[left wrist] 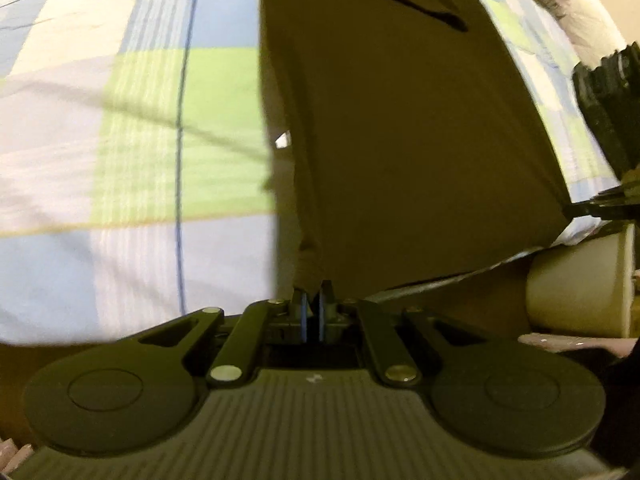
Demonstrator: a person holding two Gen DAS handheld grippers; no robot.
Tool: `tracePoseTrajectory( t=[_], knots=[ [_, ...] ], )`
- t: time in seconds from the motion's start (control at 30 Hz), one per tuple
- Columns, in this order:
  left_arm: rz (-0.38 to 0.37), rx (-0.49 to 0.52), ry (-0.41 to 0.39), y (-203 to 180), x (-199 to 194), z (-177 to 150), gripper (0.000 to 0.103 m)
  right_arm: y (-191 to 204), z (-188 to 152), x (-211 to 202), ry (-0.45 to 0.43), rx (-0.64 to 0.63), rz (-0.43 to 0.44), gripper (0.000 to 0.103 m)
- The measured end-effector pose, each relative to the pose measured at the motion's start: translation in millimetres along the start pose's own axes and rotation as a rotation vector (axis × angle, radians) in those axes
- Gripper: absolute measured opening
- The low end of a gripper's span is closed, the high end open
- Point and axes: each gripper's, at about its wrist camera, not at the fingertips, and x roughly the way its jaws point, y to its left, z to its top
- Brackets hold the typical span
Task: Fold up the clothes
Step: 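Grasp the shirt hem with the left gripper while the right gripper grasps the hem too, then lift and lay the shirt flat on the bed, opening both grippers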
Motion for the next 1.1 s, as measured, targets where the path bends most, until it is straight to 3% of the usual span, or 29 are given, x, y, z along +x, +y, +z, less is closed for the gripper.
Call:
tracePoseTrajectory(
  t=[0.23, 0.33, 0.43, 0.47, 0.53, 0.57, 0.67, 0.7, 0.73, 0.77, 0.8, 0.9, 1.1],
  knots=[
    [0.072, 0.019, 0.03, 5, -1, -10, 0.0, -1, -14, 28, 0.001, 0.064, 0.041, 0.0],
    [0.103, 0.028, 0.043, 7, -2, -14, 0.0, -14, -18, 20, -0.05, 0.131, 0.038, 0.0],
    [0.112, 0.041, 0.024, 3, -6, -8, 0.0, -32, -25, 8, -0.152, 0.215, -0.023, 0.002],
    [0.111, 0.05, 0.017, 1, -7, -6, 0.0, -37, -25, 7, -0.177, 0.244, -0.045, 0.01],
    [0.107, 0.083, 0.012, -8, -3, 7, 0.0, -49, -23, 4, -0.229, 0.303, -0.091, 0.07],
    [0.103, 0.1, 0.014, -13, -1, 13, 0.0, -52, -22, 7, -0.259, 0.322, -0.098, 0.073],
    [0.096, 0.154, 0.024, -28, 10, 29, 0.003, -67, -8, 22, -0.277, 0.348, -0.08, 0.073],
    [0.096, 0.171, 0.027, -34, 12, 33, 0.003, -69, -3, 31, -0.266, 0.349, -0.069, 0.067],
    [0.096, 0.188, 0.03, -39, 15, 36, 0.003, -70, 2, 38, -0.255, 0.341, -0.073, 0.038],
    [0.095, 0.205, 0.031, -44, 17, 41, 0.003, -69, 5, 42, -0.242, 0.323, -0.097, 0.025],
    [0.092, 0.219, 0.029, -50, 18, 45, 0.003, -69, 9, 42, -0.233, 0.301, -0.105, 0.0],
    [0.083, 0.261, 0.022, -65, 22, 60, 0.003, -74, 17, 15, -0.261, 0.226, -0.192, 0.0],
    [0.054, 0.339, -0.003, -100, 26, 87, 0.004, -147, 28, -73, -0.41, 0.317, -0.628, 0.0]
  ],
)
